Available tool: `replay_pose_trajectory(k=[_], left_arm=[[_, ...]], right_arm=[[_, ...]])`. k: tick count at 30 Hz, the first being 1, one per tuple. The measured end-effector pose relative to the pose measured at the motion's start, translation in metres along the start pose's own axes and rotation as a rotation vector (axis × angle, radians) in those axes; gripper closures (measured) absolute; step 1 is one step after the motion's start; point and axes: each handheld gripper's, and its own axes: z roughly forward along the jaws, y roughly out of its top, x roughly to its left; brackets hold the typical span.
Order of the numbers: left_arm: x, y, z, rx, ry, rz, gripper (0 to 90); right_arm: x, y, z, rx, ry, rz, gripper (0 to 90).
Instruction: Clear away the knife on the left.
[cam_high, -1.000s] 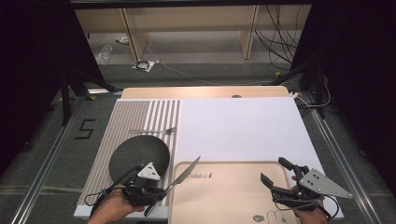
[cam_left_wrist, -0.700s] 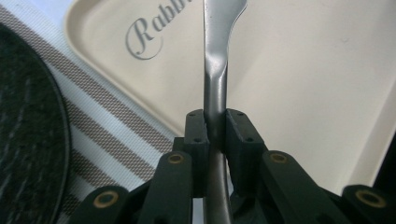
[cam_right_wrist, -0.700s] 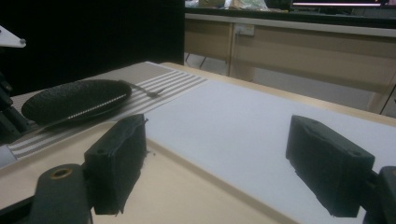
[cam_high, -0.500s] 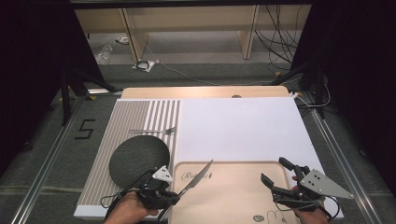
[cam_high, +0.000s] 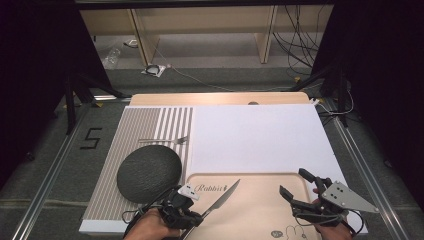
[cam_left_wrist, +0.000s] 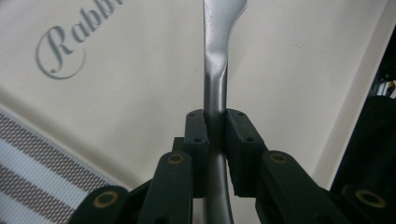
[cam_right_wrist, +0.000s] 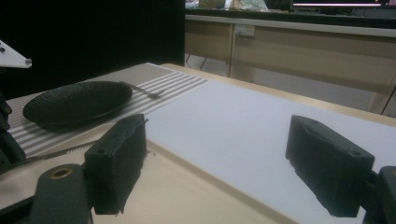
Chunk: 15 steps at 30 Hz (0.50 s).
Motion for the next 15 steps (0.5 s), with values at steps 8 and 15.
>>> replay_pose_trajectory(k=[8, 15], left_arm=[[-0.008, 0.003, 0.007, 0.025, -0.014, 0.016, 79.1], [-0.015, 0.005, 0.02, 0.075, -0.016, 0.024, 79.1]], right_arm=[[0.0, 0.0, 0.0, 0.004, 0.001, 0.0, 21.4], [0.0, 0.0, 0.0, 0.001, 0.002, -0.002, 21.4]])
